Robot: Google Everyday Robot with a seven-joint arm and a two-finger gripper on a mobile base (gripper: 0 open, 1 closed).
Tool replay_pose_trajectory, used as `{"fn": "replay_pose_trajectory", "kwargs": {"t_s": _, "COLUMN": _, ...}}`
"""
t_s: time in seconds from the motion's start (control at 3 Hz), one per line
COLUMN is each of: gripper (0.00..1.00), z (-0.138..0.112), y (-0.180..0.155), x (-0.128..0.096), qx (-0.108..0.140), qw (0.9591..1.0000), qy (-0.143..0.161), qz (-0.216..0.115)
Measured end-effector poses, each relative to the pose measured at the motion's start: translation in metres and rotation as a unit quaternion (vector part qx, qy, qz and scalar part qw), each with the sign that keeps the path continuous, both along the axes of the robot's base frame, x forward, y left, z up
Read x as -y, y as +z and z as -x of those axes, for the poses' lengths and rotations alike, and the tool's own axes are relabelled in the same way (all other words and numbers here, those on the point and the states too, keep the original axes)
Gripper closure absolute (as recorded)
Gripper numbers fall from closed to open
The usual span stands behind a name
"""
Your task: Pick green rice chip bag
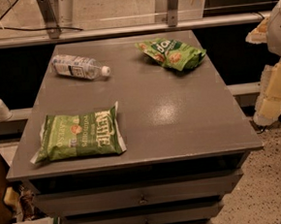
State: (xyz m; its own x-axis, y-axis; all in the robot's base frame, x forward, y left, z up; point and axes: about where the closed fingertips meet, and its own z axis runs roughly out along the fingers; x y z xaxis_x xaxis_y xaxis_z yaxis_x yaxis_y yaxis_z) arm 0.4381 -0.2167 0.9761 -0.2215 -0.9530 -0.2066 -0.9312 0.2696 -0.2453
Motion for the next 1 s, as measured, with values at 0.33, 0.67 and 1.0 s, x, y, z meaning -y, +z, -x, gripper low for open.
{"fn": "replay_pose_trajectory", "kwargs": {"t_s": 0.33, "gripper": 0.00, "z": -0.001, "y": 0.001, "x": -0.001, "qx": 0.007, "qw": 1.0000, "qy": 0.003, "qz": 0.000}}
{"fn": "replay_pose_trajectory", "kwargs": {"t_s": 0.67, "gripper": 0.00, "z": -0.001, "y": 0.001, "x": -0.001, "qx": 0.008, "qw": 1.0000, "qy": 0.003, "qz": -0.001}}
{"fn": "replay_pose_trajectory", "kwargs": {"t_s": 1.0, "gripper": 0.00, "z": -0.022, "y": -0.006, "x": -0.002, "qx": 0.036, "qw": 0.9993, "qy": -0.004, "qz": -0.010}}
